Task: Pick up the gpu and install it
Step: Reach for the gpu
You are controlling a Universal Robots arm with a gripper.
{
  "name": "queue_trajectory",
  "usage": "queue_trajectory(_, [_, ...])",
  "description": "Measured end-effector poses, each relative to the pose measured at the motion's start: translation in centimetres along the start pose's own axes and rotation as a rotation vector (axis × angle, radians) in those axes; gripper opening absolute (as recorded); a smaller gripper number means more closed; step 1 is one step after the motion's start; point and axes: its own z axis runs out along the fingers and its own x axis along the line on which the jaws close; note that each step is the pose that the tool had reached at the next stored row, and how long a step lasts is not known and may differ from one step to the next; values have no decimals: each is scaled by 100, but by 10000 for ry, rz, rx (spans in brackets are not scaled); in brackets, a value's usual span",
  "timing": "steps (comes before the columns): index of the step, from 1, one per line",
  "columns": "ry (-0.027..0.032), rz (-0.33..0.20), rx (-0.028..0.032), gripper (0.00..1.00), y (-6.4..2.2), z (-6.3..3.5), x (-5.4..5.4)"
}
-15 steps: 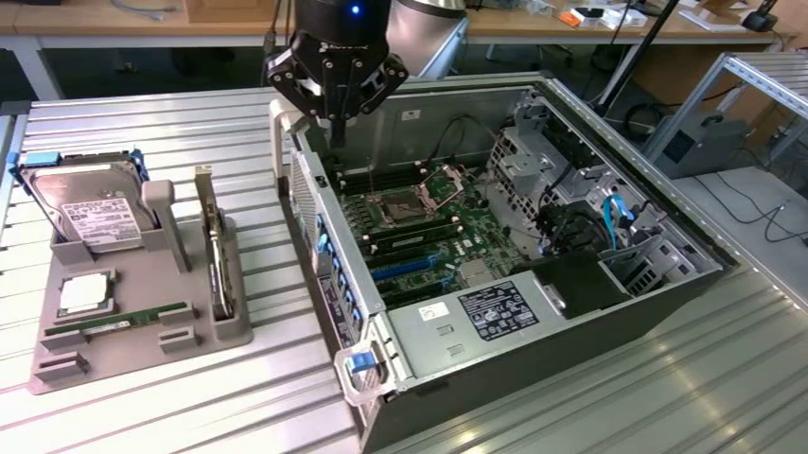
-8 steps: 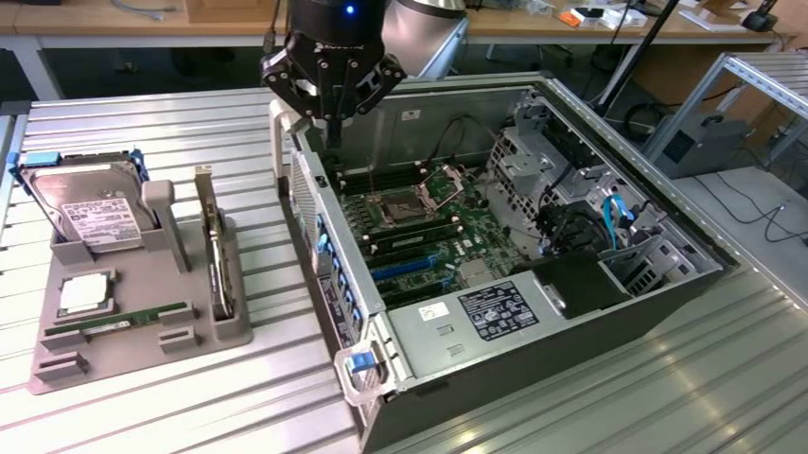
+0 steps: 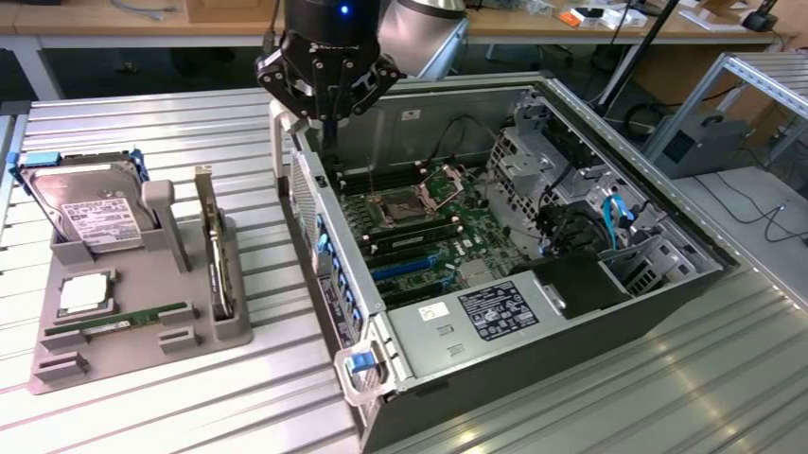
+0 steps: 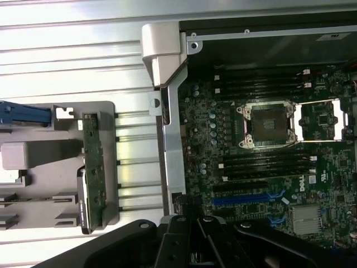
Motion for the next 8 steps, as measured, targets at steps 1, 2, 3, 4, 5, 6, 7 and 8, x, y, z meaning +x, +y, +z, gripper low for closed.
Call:
queue_trajectory(1, [0, 0, -1, 11, 0, 0, 6])
queue_trajectory(2, [0, 0, 0, 11, -1, 0, 13])
queue_trajectory(3, [0, 1, 0, 11, -2, -1, 22])
queue_trajectory(4, [0, 0, 0, 11, -2, -1, 29])
queue_trajectory(5, [0, 0, 0, 11, -2, -1, 35])
queue_trajectory(6, [0, 0, -1, 11, -3, -1, 43])
queue_trajectory(7, [0, 0, 0, 11, -4, -1, 46])
queue_trajectory(8, [0, 0, 0, 11, -4, -1, 52])
